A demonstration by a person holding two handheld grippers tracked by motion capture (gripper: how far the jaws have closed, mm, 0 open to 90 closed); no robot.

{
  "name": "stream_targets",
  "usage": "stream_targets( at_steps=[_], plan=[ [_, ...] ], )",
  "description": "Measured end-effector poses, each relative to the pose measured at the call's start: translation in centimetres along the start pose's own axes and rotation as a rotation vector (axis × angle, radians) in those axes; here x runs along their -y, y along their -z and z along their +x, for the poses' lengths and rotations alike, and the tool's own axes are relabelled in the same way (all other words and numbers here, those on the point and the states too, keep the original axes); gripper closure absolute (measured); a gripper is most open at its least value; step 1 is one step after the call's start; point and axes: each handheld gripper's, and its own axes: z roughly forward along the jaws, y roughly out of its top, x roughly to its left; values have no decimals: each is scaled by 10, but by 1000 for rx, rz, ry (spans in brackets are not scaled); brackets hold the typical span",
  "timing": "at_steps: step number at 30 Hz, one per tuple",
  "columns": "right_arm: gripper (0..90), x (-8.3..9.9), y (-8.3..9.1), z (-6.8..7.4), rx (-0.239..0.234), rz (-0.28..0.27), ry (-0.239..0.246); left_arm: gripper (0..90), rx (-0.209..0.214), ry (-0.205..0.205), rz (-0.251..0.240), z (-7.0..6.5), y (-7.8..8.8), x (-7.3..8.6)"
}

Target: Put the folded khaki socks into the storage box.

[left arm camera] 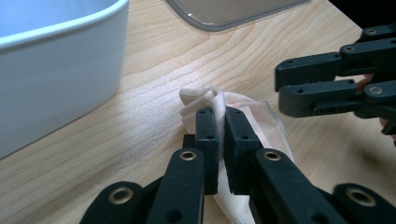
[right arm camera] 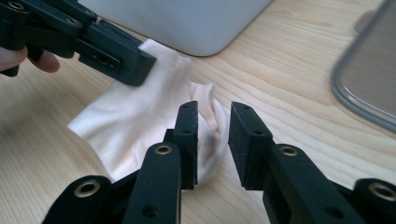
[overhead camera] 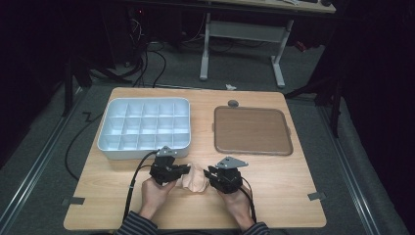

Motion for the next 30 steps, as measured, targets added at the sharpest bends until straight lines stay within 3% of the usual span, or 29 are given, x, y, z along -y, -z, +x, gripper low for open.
stream_targets(
  at_steps=[5,12,17,30],
  plan=[
    [697,7,5,-2,3,-4,-19,855,-4,1,2,-1,0,0],
    [677,16,-8,2,17,46,-10,855,-5,0,-1,-3,0,0],
    [758,19,-20,1,9,94,2,853,-7,-7,-6,-5,0,0],
    [811,15,-25,1,-2,106,15,850,28,-43,7,-13,-6,-9]
  ],
)
